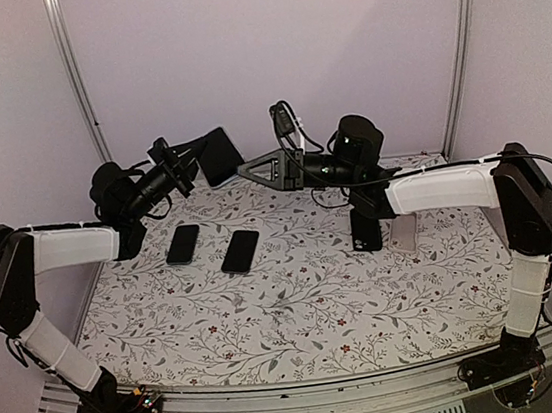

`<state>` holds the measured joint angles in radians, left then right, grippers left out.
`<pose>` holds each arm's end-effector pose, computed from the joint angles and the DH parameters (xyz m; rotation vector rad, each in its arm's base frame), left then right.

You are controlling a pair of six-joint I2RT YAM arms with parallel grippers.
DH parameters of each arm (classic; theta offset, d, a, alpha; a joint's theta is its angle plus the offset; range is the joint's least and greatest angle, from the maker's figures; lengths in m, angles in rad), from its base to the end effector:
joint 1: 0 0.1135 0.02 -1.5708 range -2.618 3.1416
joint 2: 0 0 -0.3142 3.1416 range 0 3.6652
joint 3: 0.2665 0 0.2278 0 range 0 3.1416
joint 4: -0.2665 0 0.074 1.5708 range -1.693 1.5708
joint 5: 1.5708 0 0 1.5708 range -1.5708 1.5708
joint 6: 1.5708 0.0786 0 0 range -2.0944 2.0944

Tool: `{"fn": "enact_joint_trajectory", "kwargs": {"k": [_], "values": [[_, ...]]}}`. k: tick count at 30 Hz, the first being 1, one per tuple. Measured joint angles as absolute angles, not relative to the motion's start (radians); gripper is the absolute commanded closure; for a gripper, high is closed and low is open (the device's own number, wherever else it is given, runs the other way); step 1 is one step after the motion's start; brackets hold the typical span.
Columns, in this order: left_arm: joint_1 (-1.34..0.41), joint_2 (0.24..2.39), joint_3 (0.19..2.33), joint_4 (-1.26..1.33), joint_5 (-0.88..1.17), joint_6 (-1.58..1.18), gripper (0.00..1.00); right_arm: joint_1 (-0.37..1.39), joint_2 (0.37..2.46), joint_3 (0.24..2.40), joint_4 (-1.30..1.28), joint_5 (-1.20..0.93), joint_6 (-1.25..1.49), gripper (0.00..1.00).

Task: Take the phone out of the phone case
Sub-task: Remove the bottom right corner of the phone case from the phone.

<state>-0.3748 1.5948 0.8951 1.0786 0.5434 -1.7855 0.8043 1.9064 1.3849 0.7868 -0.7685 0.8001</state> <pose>0.3253 -0.1716 0.3842 -0.4958 1.5186 -2.1157 0.2865 0.3764 0.3869 -0.7751 1.4581 1.7829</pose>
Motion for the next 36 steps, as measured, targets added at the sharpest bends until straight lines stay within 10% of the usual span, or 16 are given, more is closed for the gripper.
{"fn": "enact_joint_trajectory", "kwargs": {"k": [27,36], "values": [[-0.363,1.543,0.835,1.118,0.477,-1.747,1.00,0.797,1.903,1.324,0.872,-0.743,0.970,0.67],[-0.362,1.543,0.837,1.125,0.481,-1.736,1.00,0.797,1.903,1.334,0.875,-0.747,0.990,0.91]]}}
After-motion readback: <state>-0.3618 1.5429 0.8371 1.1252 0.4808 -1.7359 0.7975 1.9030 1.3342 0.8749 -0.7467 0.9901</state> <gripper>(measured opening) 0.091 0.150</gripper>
